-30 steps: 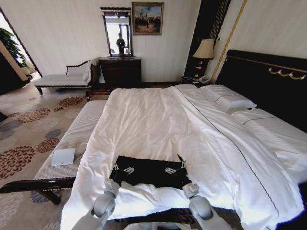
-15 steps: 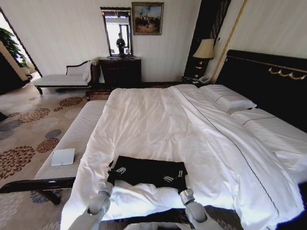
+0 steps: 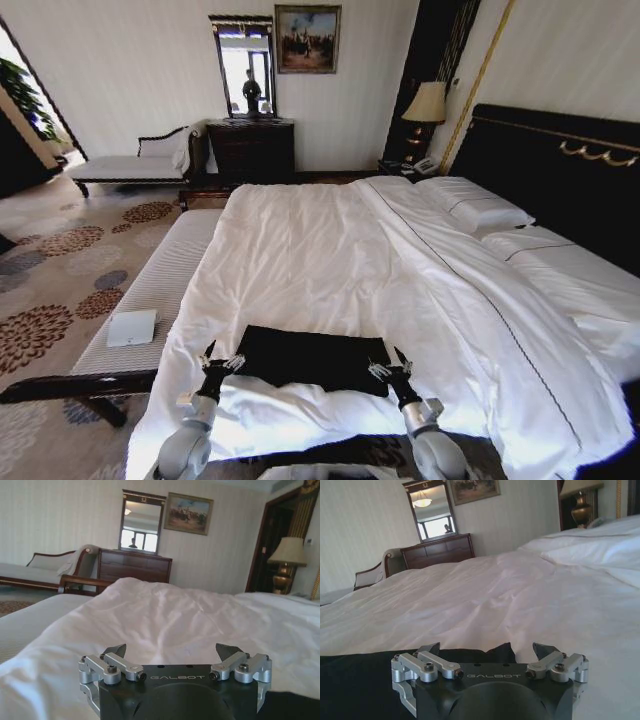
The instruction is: Fold the clothes on the bed.
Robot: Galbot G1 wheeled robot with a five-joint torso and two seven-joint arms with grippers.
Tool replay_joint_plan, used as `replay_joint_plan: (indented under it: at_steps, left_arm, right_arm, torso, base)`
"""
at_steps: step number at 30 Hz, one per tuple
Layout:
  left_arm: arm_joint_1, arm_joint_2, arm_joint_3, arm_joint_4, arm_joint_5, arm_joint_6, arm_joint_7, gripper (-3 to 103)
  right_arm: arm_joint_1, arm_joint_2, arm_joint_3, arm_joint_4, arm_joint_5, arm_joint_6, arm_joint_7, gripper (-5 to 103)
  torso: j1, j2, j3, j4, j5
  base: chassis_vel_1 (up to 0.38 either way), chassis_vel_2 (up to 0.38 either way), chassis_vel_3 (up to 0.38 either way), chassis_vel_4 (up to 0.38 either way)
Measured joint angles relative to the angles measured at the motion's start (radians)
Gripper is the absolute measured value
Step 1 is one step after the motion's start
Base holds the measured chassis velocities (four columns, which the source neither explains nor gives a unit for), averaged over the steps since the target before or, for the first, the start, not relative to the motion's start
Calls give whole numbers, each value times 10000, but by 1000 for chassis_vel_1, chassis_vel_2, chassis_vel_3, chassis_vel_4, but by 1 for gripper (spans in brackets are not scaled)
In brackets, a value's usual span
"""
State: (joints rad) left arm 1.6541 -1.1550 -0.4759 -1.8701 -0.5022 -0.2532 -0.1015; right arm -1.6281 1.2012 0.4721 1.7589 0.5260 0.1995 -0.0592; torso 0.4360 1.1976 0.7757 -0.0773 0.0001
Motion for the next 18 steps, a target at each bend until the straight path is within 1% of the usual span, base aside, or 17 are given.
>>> replay_joint_plan:
  at_steps: [3, 4, 6, 7, 9, 10, 11, 12, 13, 14, 16, 18]
  left_arm:
    - [273, -14, -246, -306, -219, 64, 15, 100]
    - [704, -47, -602, -776, -422, 175, 28, 100]
    - [1155, -100, -970, -1440, -466, 398, 28, 100]
    - [1155, -100, -970, -1440, -466, 398, 28, 100]
    - [1295, -121, -1102, -1797, -463, 565, 21, 100]
    - [1351, -147, -1269, -2392, -425, 924, -4, 100]
    - [1299, -150, -1328, -2663, -391, 1151, -58, 100]
    - [1216, -145, -1361, -2874, -354, 1347, -105, 100]
    - [1216, -145, -1361, -2874, -354, 1347, -105, 100]
    - [1112, -98, -1368, -3065, -317, 1504, -159, 100]
    - [840, 175, -1304, -3430, -188, 1835, -359, 100]
    - [688, 402, -1189, -3686, -121, 2039, -461, 100]
  right_arm:
    - [-100, -17, 86, 136, 325, -217, 0, 100]
    - [-203, -76, 194, 312, 1155, -668, -26, 100]
    - [-188, -150, 302, 409, 2521, -1331, -93, 100]
    - [-188, -150, 302, 409, 2521, -1331, -93, 100]
    - [-99, -192, 350, 403, 3189, -1625, -173, 100]
    - [97, -254, 412, 290, 3949, -1962, -299, 100]
    - [199, -285, 440, 200, 4285, -2159, -381, 100]
    - [300, -314, 455, 120, 4554, -2324, -430, 100]
    - [300, -314, 455, 120, 4554, -2324, -430, 100]
    - [379, -333, 466, 61, 4739, -2417, -465, 100]
    - [596, -415, 486, -151, 5190, -2696, -611, 100]
    - [762, -575, 458, -354, 5402, -2856, -769, 100]
  torso:
    - [0, 0, 0, 2, 2]
    - [0, 0, -1, 1, -2]
    - [0, -1, 0, 2, -1]
    - [0, -1, 0, 2, -1]
    - [0, 0, 1, 2, 1]
    - [-1, 0, 0, 4, 1]
    - [-1, 0, 1, 4, 1]
    - [0, 0, 1, 3, 0]
    - [0, 0, 1, 3, 0]
    - [0, 0, 1, 2, 0]
    - [0, -1, 2, 0, 0]
    - [1, -1, 2, 1, -1]
  base:
    - [0, 0, 0, 0]
    - [0, 0, 0, 0]
    - [0, 0, 0, 0]
    - [0, 0, 0, 0]
    - [0, 0, 0, 0]
    - [0, 0, 0, 0]
    - [0, 0, 0, 0]
    - [0, 0, 0, 0]
    - [0, 0, 0, 0]
    - [0, 0, 0, 0]
    - [0, 0, 0, 0]
    - [0, 0, 0, 0]
